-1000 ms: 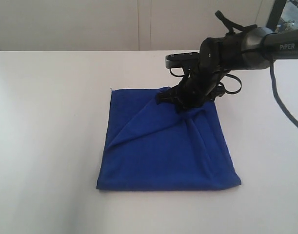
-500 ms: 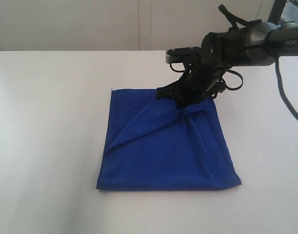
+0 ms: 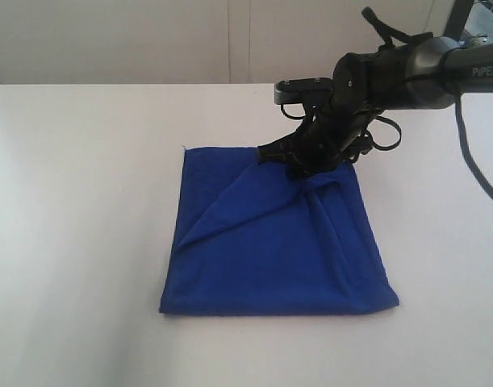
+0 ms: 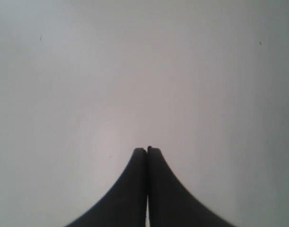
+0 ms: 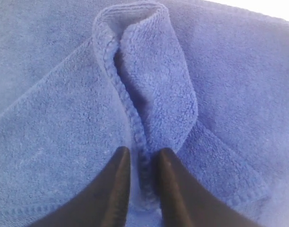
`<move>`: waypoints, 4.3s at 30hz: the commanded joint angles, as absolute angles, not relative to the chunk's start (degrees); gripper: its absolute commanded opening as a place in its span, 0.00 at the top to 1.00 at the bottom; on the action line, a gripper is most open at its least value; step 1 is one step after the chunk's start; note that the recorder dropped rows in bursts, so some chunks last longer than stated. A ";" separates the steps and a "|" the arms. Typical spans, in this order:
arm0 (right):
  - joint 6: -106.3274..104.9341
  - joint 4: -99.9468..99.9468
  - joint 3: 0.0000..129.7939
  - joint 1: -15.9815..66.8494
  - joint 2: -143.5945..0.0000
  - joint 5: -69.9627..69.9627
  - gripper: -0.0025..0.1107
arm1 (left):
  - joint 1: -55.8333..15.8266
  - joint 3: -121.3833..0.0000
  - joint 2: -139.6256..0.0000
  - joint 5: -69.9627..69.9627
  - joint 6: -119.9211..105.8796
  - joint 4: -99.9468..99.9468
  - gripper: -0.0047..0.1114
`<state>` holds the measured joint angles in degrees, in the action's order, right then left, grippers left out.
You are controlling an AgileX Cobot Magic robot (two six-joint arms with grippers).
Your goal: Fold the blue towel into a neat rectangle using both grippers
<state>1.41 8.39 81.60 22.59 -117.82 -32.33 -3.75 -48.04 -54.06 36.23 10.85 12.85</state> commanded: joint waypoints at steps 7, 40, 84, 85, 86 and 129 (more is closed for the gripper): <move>1.08 9.41 81.43 22.28 -116.82 -32.65 0.78 | -3.77 -48.02 -53.60 36.92 11.15 12.72 0.96; -8.85 13.31 81.43 22.28 -117.56 -26.89 0.78 | -3.77 -48.02 -53.60 36.92 11.15 12.72 0.96; -8.75 11.79 81.43 22.23 -116.77 -28.55 0.86 | -3.77 -48.02 -53.60 36.92 11.15 12.72 0.96; -8.75 11.79 81.43 22.23 -116.50 -28.32 0.86 | -3.77 -48.02 -53.60 36.92 11.15 12.72 0.96; -9.09 11.69 81.43 22.23 -115.92 -28.22 0.86 | -3.77 -48.02 -53.60 36.92 11.15 12.72 0.96; -9.04 21.09 81.82 24.20 -117.55 -31.83 0.98 | -3.77 -48.02 -53.60 36.92 11.15 12.72 0.96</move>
